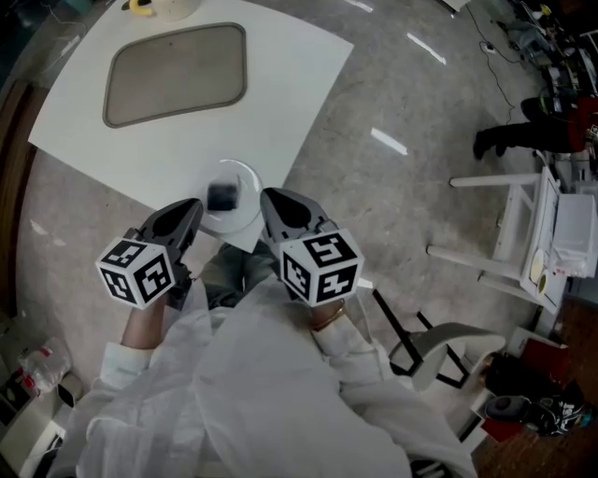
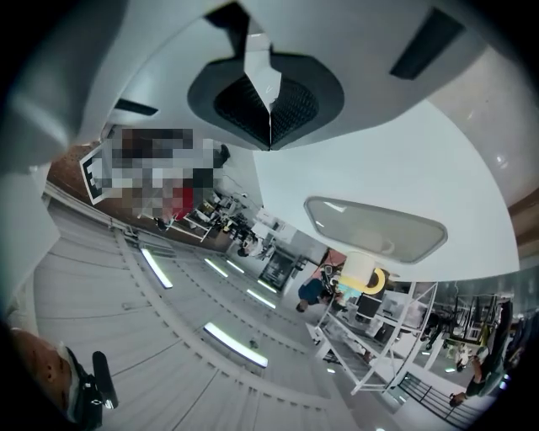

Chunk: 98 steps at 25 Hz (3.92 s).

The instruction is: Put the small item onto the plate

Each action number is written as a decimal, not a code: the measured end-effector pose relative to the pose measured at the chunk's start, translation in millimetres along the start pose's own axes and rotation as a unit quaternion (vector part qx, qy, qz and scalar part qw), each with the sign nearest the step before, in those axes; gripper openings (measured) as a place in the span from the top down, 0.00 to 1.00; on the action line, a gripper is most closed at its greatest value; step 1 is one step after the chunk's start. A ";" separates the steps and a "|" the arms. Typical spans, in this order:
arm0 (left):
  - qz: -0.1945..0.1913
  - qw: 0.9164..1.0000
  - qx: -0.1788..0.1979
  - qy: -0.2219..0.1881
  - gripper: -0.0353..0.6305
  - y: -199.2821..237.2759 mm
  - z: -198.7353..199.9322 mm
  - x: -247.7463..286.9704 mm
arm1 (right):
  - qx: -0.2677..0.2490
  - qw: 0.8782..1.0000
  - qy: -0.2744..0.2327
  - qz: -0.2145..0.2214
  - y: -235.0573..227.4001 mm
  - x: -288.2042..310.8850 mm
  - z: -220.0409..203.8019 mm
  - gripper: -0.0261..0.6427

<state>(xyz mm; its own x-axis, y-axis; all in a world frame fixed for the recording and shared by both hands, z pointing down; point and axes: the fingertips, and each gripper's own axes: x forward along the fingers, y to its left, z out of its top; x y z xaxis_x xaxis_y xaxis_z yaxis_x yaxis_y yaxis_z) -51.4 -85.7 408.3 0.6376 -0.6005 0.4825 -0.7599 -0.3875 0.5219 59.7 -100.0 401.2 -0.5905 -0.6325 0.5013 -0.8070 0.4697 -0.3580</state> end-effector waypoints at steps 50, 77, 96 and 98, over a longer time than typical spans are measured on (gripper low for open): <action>0.033 0.981 -0.126 0.140 0.83 46.0 -76.9 40.3 | 0.167 0.974 0.152 -0.021 -46.0 21.6 -107.7 0.79; 0.027 0.978 -0.135 0.154 0.81 40.3 -70.2 46.1 | 0.205 0.965 0.161 0.007 -40.3 28.5 -99.7 0.79; 0.061 0.981 -0.113 0.144 0.83 46.8 -67.3 44.0 | 0.236 0.963 0.126 -0.001 -43.2 31.2 -97.4 0.86; 0.061 0.982 -0.111 0.143 0.83 47.6 -67.5 44.3 | 0.237 0.963 0.126 -0.001 -43.2 31.9 -97.6 0.86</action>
<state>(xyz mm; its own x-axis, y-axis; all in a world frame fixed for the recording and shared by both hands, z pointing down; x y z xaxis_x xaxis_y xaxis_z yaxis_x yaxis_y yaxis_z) -50.8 -83.5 502.0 0.5772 -0.4006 0.7116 -0.8066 -0.1435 0.5734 76.7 -80.4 509.5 -0.6157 -0.4355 0.6568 -0.7574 0.0968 -0.6458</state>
